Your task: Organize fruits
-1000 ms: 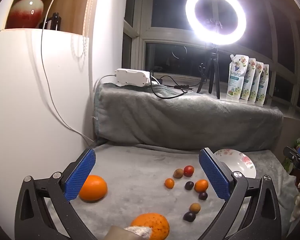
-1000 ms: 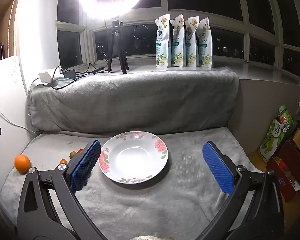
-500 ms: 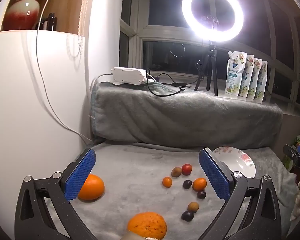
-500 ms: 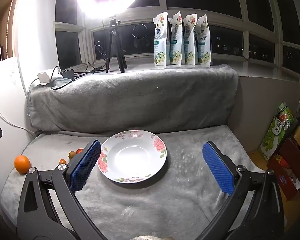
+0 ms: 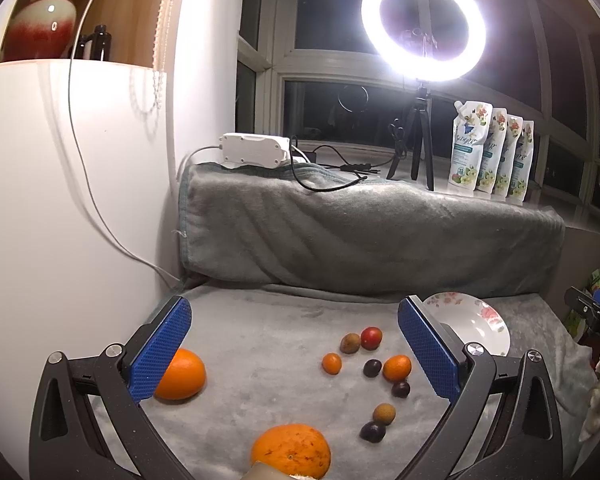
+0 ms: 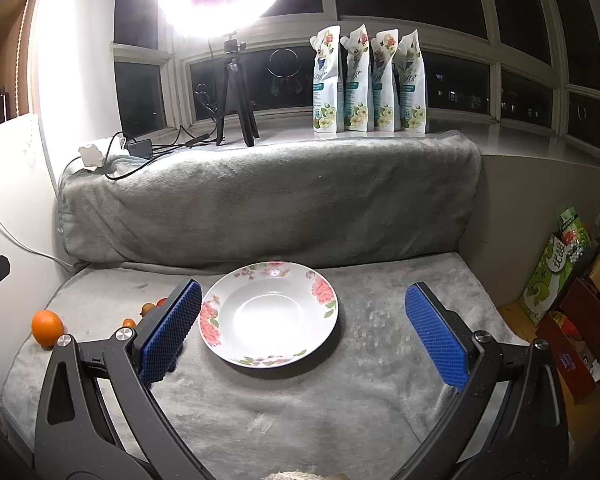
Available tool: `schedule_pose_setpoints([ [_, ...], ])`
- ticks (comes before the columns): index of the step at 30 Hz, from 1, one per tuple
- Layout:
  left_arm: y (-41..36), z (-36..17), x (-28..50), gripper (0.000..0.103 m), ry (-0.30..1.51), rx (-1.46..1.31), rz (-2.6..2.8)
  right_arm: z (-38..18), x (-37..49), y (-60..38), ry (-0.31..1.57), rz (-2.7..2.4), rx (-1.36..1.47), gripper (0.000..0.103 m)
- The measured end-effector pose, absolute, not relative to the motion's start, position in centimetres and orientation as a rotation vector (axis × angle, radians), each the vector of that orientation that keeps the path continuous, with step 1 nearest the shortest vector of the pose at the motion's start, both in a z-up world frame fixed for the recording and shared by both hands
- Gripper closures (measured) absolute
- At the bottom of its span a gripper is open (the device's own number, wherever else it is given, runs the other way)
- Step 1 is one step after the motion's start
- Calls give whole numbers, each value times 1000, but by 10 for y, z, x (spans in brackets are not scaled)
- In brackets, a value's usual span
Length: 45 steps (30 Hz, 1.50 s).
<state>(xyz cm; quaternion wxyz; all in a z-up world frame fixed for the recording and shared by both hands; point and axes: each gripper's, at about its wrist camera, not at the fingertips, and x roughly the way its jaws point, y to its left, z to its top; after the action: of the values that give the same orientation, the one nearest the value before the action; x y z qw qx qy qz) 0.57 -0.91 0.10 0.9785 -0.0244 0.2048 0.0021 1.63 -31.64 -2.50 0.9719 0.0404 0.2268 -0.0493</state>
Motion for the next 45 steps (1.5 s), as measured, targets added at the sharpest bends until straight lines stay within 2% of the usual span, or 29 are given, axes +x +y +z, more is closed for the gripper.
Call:
schedule_pose_setpoints([
  [45, -13, -4, 3, 1, 414, -54, 1, -31, 18, -304, 468, -81, 80, 0],
])
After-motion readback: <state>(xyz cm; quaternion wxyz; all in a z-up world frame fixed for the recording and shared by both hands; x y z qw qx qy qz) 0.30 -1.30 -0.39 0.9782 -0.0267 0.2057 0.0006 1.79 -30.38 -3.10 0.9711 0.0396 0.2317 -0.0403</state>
